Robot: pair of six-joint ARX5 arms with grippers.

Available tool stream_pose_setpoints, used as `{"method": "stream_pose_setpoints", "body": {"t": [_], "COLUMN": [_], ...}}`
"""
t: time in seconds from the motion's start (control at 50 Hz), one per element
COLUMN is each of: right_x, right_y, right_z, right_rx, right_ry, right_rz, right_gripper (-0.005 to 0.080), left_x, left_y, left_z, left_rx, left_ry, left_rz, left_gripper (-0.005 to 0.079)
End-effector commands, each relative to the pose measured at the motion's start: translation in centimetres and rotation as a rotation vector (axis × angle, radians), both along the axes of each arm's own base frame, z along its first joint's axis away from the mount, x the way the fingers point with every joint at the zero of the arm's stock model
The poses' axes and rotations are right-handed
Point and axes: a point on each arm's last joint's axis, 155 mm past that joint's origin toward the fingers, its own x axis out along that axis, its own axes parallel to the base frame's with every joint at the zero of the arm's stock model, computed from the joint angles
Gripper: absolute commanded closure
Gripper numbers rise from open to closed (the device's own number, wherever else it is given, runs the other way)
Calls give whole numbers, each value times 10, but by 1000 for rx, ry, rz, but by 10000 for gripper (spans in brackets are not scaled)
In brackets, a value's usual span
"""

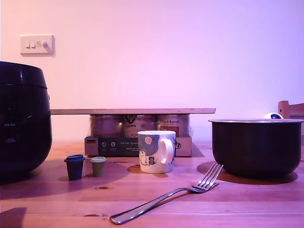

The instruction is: Pick up the rice cooker pot, and place it on the shelf behind you

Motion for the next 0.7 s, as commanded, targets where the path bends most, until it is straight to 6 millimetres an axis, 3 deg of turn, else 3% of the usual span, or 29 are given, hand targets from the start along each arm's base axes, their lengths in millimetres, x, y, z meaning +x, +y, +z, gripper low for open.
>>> {"method": "stream_pose_setpoints", "body": {"t": [0.0, 0.24, 0.34, 0.5, 0.68], "right_x": [-5, -5, -4, -1, -11], "right_y": [3, 3, 5, 8, 19], "right_z": [-43, -43, -34, 4, 65], "right_rx": [15, 16, 14, 67, 176], "right_ry": [180, 177, 141, -5, -226], "right_rz": [31, 33, 42, 63, 142], "right_gripper": [765, 765, 765, 765, 765], "left_x": [-6, -6, -6, -6, -6], "left_y": [-7, -7, -8, -8, -7], "left_z": [-62, -62, -62, -62, -62], "left_rx": [14, 14, 14, 14, 14], "left_ry": [216, 216, 216, 216, 216], "left_rz": [-87, -87, -87, -87, -87], "left_gripper": [761, 761, 761, 761, 761]}}
